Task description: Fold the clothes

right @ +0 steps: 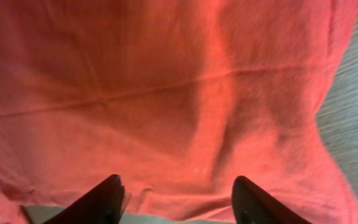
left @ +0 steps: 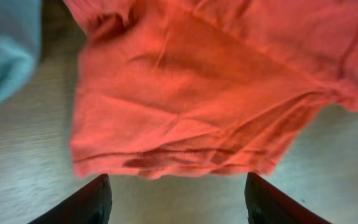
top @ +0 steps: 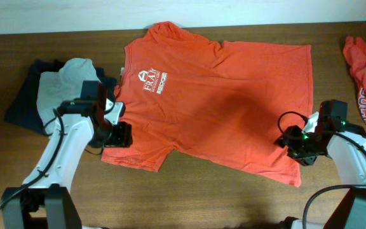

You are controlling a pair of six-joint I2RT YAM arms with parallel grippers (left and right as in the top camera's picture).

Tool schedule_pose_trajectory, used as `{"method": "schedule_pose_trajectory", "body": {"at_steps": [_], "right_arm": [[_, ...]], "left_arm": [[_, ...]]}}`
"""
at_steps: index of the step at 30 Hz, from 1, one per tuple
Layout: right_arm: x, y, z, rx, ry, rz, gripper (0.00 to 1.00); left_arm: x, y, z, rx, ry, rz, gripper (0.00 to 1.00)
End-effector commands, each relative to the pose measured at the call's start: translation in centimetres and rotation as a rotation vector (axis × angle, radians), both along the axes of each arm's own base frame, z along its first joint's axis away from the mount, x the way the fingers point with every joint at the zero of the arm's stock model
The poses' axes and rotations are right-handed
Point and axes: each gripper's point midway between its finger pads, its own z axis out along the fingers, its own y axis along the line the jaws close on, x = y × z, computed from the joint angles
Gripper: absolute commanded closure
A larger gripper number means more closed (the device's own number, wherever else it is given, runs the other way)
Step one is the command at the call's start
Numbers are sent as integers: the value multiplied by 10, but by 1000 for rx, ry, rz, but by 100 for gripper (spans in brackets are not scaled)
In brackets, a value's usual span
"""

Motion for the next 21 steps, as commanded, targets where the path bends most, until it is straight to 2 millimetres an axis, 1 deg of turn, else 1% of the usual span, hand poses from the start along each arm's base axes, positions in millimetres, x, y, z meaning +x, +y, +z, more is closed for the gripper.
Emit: {"method": "schedule_pose_trajectory", "body": {"at_steps": [1,5,7,9,12,13,15,17,19,21], "right_arm": [[2,8,8,34,-27,45,36],[-6,13,7,52,-3,74,34],[-12,15,7,60,19,75,34],[-16,19,8,78,28,101,34],[-27,23,8,93,67,117,33],[-30,24,8,96,74,125,33],[-34,25,8,101,87,139,33],[-36,26,8,105,95,145,32],[-37,26,8,107,100,146,32],[-38,26,8,108,103,145,32]], "left_arm": [[-15,-2,-20,-22,34,61,28],[-23,-1,-38,-16,37,71,27],[-26,7,-47,23,39,107,27],[-28,10,-55,38,35,119,26],[-39,11,-63,47,66,129,27],[-43,15,-66,68,79,152,27],[-47,29,-70,146,83,203,27],[-47,39,-70,205,79,252,27],[-47,45,-70,227,81,313,26],[-47,47,-70,224,82,370,26]]}}
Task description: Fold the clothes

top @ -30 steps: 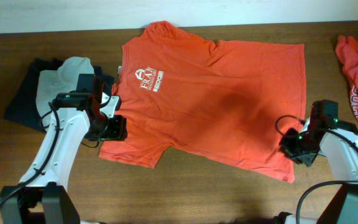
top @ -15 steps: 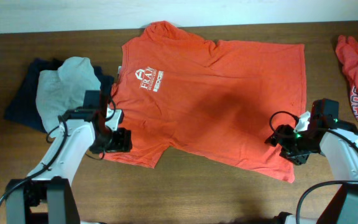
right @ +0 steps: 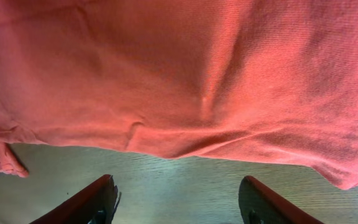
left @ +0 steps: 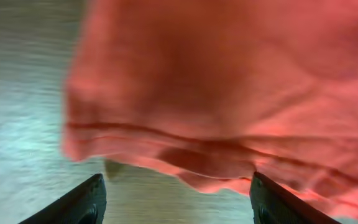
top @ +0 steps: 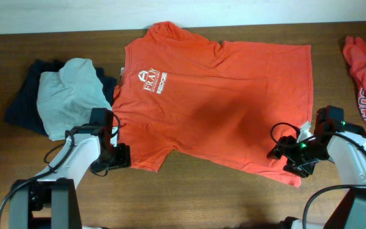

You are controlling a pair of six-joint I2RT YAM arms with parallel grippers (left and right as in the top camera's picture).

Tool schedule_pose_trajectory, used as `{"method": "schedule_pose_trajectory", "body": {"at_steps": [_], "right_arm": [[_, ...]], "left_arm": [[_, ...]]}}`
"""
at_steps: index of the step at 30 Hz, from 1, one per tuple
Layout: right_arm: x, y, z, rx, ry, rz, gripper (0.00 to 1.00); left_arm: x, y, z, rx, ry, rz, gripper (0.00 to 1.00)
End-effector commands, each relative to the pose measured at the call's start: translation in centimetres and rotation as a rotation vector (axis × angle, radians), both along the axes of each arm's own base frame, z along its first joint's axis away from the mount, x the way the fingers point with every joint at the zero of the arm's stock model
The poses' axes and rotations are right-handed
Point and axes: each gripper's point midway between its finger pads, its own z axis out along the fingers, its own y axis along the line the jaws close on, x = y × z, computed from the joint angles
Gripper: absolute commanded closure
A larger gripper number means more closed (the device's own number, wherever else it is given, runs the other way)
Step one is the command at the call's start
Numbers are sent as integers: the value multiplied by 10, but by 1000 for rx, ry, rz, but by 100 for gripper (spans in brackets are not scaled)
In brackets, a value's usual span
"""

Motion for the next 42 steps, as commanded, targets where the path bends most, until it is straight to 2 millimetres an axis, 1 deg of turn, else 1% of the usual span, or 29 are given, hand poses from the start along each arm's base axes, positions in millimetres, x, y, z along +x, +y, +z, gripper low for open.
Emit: {"method": "schedule_pose_trajectory", "body": {"at_steps": [1,5,8,10,12,13,14,15,16,17,18,21,24,26,27,29,30,31,32,34,37,41,42], "right_arm": [[4,2,5,8,-26,23,32],[4,2,5,8,-26,22,31],[4,2,5,7,-27,22,31],[4,2,5,7,-26,22,31],[4,2,5,6,-26,22,31],[3,2,5,4,-25,23,31],[3,1,5,2,-24,23,31],[3,1,5,1,-23,23,31],[2,1,5,0,-20,23,31],[2,1,5,-2,-18,23,31],[1,0,4,-9,-15,23,31],[-1,-6,2,-47,3,18,31],[-4,-12,-1,-78,22,10,31],[-7,-14,-3,-95,45,-14,34],[-10,-16,-6,-109,62,-28,37],[-17,-16,-11,-115,88,-37,39],[-20,-15,-13,-112,100,-42,39],[-28,-12,-20,-104,125,-56,32],[-31,-11,-23,-103,135,-66,30],[-39,-8,-31,-96,167,-102,30],[-50,-4,-40,-89,207,-148,30],[-56,-2,-52,-91,219,-187,30],[-55,-2,-54,-93,214,-194,33]], "left_arm": [[2,15,0,66,-22,145,25],[11,14,-4,59,-52,145,24],[13,10,-16,34,-42,152,24],[13,4,-26,6,-19,152,26],[11,0,-34,-17,6,151,35],[10,-1,-37,-25,15,151,41],[10,-3,-38,-33,19,150,52],[10,-4,-38,-41,20,150,66],[11,-6,-37,-53,19,149,83],[11,-9,-35,-67,19,140,94],[13,-10,-33,-74,19,134,99],[18,-11,-19,-77,17,113,99],[25,-11,2,-79,-11,105,99],[33,-11,17,-82,-49,101,99],[37,-11,25,-84,-72,100,99],[43,-11,38,-87,-118,98,100],[44,-11,43,-89,-135,98,99],[46,-11,51,-91,-165,96,99],[47,-11,54,-92,-175,96,99],[47,-11,58,-93,-190,95,99],[46,-11,59,-93,-189,88,99],[45,-11,59,-91,-186,80,100],[46,-11,59,-91,-187,80,99]]}}
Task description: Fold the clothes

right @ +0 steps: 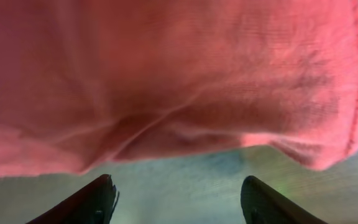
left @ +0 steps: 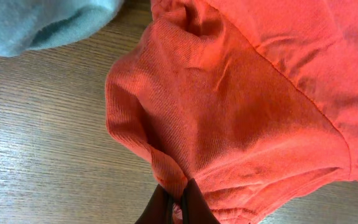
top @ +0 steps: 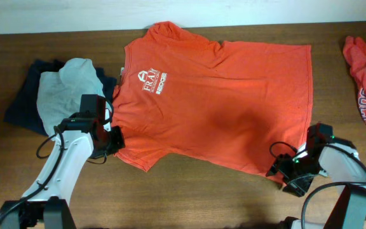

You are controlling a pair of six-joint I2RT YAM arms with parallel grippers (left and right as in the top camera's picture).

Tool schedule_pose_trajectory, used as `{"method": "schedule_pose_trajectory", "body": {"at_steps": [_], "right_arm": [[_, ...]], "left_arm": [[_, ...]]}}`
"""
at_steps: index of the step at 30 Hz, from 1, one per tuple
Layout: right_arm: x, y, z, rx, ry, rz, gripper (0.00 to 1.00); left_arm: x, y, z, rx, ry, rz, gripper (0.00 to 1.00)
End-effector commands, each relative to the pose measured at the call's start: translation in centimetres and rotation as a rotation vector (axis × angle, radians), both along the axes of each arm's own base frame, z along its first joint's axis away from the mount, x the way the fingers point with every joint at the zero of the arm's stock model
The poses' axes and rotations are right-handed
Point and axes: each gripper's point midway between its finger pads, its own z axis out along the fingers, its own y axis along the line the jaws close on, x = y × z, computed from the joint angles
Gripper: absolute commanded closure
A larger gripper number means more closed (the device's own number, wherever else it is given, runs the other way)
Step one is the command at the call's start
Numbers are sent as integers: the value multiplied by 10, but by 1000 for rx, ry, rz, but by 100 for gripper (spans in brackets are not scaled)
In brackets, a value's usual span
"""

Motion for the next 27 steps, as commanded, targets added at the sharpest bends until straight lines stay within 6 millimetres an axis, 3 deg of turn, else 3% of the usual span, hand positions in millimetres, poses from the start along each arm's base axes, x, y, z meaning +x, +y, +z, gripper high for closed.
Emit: {"method": "schedule_pose_trajectory", "body": {"at_steps": [1,4,8,11,15,18,20,22,23,24,27], "right_arm": [[-3,-1,-8,-25,10,-55,37],[2,-6,-9,-48,-11,-53,49],[4,-7,-10,-54,-17,-52,74],[4,-9,-9,-62,-18,-50,85],[5,-12,-7,-80,-18,-33,95],[10,-16,-5,-94,-33,-21,96],[10,-19,-2,-108,-23,-18,81],[7,-17,-2,-100,-10,-19,46],[5,-17,-2,-99,-4,-18,36],[5,-17,-2,-98,-1,-18,29],[5,-17,-4,-103,-8,-19,25]], "left_arm": [[4,-2,7,-6,-24,-27,100],[4,-2,7,-4,-25,-39,99],[3,-2,6,-4,-18,-39,99],[2,-2,6,-5,-17,-39,100],[-1,-4,6,-12,-3,-43,99],[-2,-7,6,-29,1,-51,99],[-2,-8,6,-32,1,-53,99],[-3,-9,7,-40,1,-54,100],[-3,-9,7,-40,0,-54,99],[-3,-9,7,-40,0,-54,99],[-2,-9,7,-40,-3,-54,100]]}}
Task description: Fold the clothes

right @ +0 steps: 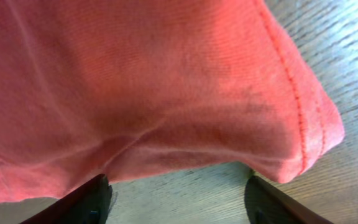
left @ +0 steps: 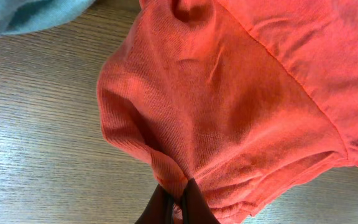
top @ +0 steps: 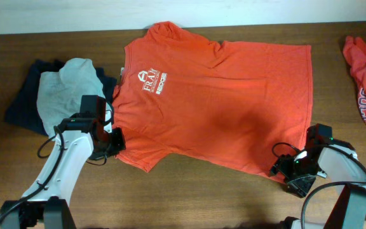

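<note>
An orange T-shirt point(top: 215, 95) with a white chest print lies spread flat on the wooden table point(top: 189, 197), neck toward the left. My left gripper point(top: 115, 141) is at the near sleeve, shut on a pinched fold of the sleeve point(left: 185, 143) just above the tabletop. My right gripper point(top: 288, 173) stands open at the shirt's near hem corner point(right: 291, 143); its dark fingers point(right: 92, 199) spread wide on either side, with bare wood between them and the hem just ahead.
A grey garment on a dark one point(top: 59, 95) lies in a pile at the left, close behind my left arm. Another red garment hangs at the table's right edge. A pale wall runs along the far side.
My left gripper stays shut on the sleeve, barely shifted. My right gripper has moved slightly closer to the hem corner and remains open.
Both grippers first stood open at the shirt's near edge, left by the sleeve, right over the hem. Both then moved nearer along the edge. Later the left was shut on a sleeve fold and the right open at the hem corner, as now.
</note>
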You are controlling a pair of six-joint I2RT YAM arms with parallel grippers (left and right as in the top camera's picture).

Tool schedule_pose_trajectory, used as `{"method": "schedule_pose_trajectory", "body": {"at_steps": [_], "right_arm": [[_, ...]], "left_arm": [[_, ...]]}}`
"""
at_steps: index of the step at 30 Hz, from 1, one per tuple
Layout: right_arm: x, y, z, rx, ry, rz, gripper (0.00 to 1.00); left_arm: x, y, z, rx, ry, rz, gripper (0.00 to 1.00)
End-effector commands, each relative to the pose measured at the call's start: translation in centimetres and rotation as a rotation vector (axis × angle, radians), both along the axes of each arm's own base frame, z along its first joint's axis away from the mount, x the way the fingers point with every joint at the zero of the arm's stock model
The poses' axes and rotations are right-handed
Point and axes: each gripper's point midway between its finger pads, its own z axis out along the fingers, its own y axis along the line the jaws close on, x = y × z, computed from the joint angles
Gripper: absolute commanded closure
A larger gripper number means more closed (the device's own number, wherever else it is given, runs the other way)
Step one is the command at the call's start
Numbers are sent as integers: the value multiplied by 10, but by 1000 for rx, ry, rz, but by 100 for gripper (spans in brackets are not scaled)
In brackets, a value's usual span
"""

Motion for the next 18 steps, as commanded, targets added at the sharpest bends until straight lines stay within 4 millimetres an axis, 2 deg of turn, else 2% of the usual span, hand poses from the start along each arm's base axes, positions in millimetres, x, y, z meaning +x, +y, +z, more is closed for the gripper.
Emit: {"method": "schedule_pose_trajectory", "body": {"at_steps": [1,5,9,13,16,18], "right_arm": [[5,-6,0,-37,-20,1,26],[7,-17,-6,-101,-19,-37,26],[11,-21,-7,-126,-32,-59,49],[14,-23,-6,-130,-44,-56,83],[19,-24,-3,-130,-67,7,95],[20,-24,2,-125,-65,38,96]], "left_arm": [[5,-4,8,-12,-29,-26,99],[4,-4,7,-13,-27,-26,99],[4,-4,7,-12,-27,-26,99],[4,-4,7,-13,-24,-26,99],[3,-4,8,-13,-23,-26,99],[3,-4,8,-13,-24,-26,100]]}}
